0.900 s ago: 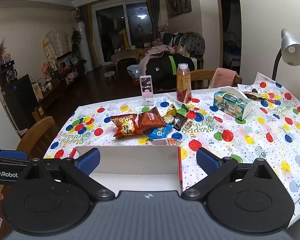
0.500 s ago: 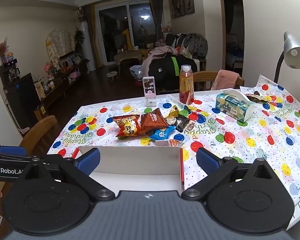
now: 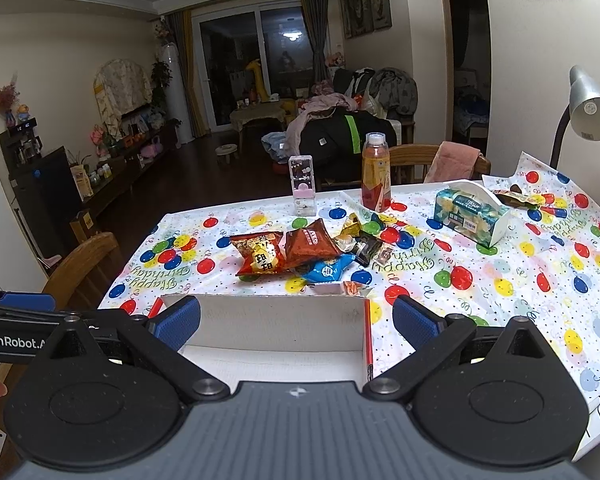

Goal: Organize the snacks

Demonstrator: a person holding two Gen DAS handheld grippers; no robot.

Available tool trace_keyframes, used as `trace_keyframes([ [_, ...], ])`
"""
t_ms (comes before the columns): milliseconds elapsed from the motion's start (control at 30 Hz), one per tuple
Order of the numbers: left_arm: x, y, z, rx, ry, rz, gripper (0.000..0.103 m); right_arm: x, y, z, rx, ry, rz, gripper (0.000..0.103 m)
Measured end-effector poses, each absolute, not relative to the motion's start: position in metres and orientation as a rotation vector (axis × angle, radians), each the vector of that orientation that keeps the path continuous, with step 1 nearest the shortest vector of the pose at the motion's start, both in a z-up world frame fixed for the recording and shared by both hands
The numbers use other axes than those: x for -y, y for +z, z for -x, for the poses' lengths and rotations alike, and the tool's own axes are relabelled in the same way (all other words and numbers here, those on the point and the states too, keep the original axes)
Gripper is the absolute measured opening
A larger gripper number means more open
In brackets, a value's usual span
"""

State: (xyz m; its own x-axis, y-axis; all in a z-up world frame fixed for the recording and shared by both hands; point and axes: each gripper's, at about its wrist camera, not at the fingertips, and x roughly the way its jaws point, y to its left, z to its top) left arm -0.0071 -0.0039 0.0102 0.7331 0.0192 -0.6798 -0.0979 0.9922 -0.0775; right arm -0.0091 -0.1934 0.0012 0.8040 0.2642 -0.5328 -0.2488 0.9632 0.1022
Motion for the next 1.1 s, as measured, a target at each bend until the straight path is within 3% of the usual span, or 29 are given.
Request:
trace_keyframes([
  [1100,-0.010,0.010,0.010,-0.742,0.034,0.138,0.102,0.191,0.003,0.012,-0.568,0.276,-0.029,0.103],
])
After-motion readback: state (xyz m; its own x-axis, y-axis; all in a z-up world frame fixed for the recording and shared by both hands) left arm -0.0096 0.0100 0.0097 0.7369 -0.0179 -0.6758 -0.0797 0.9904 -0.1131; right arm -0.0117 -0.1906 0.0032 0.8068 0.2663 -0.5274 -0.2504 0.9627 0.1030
